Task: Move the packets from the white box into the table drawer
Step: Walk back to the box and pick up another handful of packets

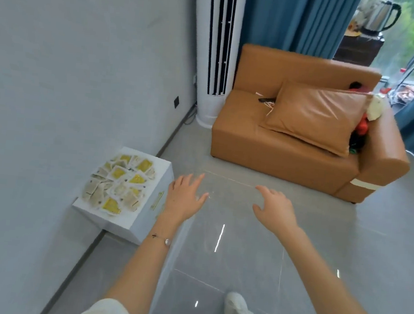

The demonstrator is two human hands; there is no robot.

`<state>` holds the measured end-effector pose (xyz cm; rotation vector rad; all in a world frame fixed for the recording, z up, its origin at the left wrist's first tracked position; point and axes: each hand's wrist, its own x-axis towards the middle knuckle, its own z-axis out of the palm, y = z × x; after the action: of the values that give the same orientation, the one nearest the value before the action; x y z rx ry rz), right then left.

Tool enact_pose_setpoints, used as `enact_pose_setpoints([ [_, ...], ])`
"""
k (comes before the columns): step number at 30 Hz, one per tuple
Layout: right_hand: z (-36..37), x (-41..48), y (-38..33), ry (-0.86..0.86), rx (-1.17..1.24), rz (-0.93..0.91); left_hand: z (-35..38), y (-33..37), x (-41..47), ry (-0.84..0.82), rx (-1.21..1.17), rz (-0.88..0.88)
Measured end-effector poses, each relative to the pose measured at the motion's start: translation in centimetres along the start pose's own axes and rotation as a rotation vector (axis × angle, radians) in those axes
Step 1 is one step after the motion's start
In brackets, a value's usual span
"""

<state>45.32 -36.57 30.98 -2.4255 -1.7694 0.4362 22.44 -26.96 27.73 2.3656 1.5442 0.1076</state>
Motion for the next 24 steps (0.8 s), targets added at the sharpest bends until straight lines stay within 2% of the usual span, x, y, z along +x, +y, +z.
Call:
enact_pose_setpoints([
  [5, -0.1, 8.5, -2.4, -0.083, -0.035, -0.220, -0.1, -1.5, 3.2, 0.037, -0.057, -0.202],
  [11, 1.3, 16.6, -8.7, -0.192, -0.088, -0.467, -0.7, -6.9, 3.1, 0.106, -0.102, -0.482],
  [18, 6.1, 24.9, -19.6, -0.272, -0.127, -0.707, -0.3, -16.2, 4.0, 0.147, -0.133, -0.732],
  [24, 11.0, 32.5, -26.7, -0.306, -0.304, -0.803, 1.6, -25.4, 8.5, 0.099, -0.191, -0.882],
])
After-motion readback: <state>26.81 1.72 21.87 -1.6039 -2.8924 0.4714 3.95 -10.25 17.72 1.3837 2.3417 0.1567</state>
